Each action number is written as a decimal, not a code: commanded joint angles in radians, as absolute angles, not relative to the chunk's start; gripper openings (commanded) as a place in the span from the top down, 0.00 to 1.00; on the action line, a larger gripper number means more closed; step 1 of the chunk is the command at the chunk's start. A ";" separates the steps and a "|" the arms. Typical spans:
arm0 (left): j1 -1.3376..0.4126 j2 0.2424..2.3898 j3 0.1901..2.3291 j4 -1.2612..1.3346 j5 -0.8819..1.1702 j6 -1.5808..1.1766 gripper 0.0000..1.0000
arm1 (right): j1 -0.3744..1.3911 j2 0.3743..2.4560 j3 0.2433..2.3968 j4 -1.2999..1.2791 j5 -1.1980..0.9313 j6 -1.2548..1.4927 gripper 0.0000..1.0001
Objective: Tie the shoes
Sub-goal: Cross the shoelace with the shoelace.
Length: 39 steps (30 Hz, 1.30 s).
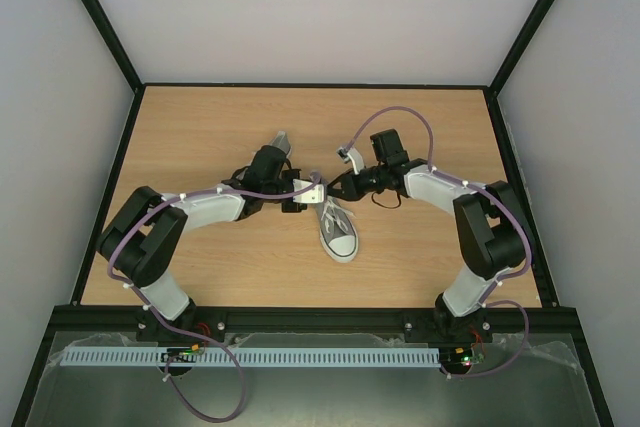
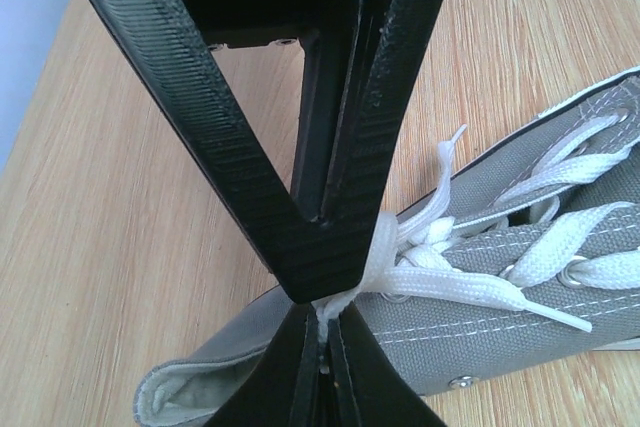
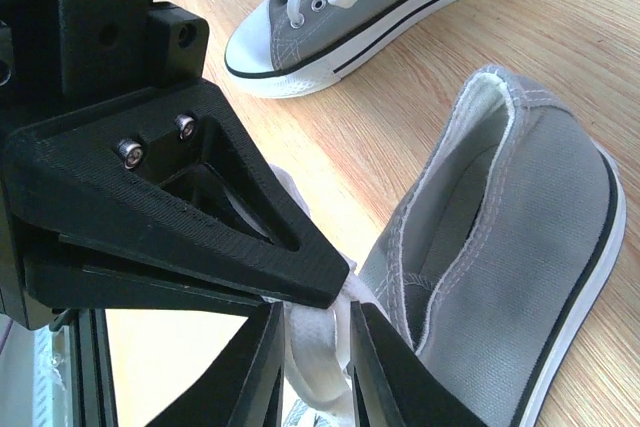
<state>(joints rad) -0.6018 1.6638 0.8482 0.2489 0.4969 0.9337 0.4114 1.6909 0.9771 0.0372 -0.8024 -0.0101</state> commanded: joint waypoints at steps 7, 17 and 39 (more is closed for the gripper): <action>-0.603 1.671 0.862 0.267 0.520 0.943 0.98 | 0.407 1.718 0.992 -0.001 -0.811 -0.024 0.81; -0.600 1.655 0.865 0.230 0.528 0.946 0.82 | 0.403 1.682 0.980 0.041 -0.722 0.026 0.99; -0.574 1.612 0.841 0.154 0.366 0.974 0.97 | 0.402 1.598 0.904 0.089 -0.676 0.112 0.99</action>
<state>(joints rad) -0.5774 1.6325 0.8478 0.1474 0.3740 0.9684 0.4068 1.6550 0.9337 0.0921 -0.7097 0.0910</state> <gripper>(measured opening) 0.107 0.011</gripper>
